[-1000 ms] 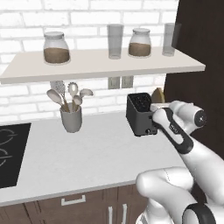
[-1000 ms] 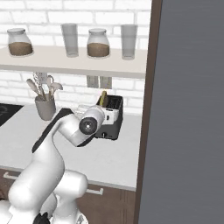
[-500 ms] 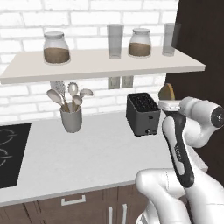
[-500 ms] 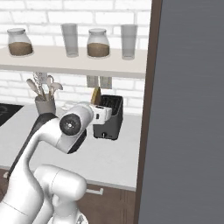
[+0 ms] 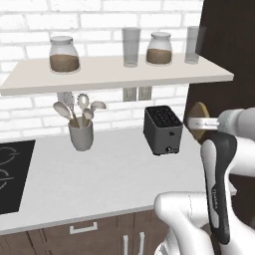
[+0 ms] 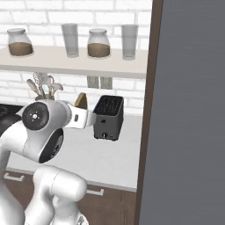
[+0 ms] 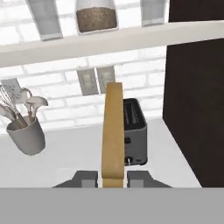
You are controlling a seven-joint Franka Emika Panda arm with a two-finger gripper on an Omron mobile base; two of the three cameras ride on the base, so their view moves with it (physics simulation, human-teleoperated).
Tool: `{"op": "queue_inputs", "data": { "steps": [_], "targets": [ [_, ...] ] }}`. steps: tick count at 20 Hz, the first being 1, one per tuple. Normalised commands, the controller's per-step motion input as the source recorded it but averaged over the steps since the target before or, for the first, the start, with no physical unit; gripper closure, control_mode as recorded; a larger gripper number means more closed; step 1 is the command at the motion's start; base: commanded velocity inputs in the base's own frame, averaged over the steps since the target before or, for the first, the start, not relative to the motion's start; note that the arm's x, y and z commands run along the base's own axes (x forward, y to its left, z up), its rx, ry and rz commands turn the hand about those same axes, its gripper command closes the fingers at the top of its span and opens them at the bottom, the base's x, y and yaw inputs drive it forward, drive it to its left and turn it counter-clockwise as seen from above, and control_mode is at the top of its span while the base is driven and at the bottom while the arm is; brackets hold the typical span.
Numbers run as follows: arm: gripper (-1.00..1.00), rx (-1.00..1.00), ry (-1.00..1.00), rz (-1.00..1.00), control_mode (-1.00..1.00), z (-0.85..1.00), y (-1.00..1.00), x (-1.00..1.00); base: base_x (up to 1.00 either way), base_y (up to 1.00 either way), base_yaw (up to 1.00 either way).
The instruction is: Start the toaster. Once the lever pops up, take the bread to the plate on the dining counter.
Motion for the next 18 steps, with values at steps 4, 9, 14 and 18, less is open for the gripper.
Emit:
{"op": "queue_inputs", "data": {
  "steps": [4, 9, 14, 18],
  "targets": [
    [1.00, 0.00, 0.15, 0.00, -1.00, 0.01, 0.27, -1.00, 0.00, 0.00, 0.00],
    [1.00, -0.02, 0.13, 0.00, -1.00, -0.05, 0.33, -0.99, 0.00, 0.00, 0.00],
    [1.00, -0.11, 0.02, 0.00, -1.00, -0.23, 0.39, -0.54, 0.00, 0.00, 0.00],
    [1.00, -0.04, 0.00, 0.00, -1.00, -0.09, 0.02, 0.00, 0.00, 0.00, 0.00]
  ]
}}
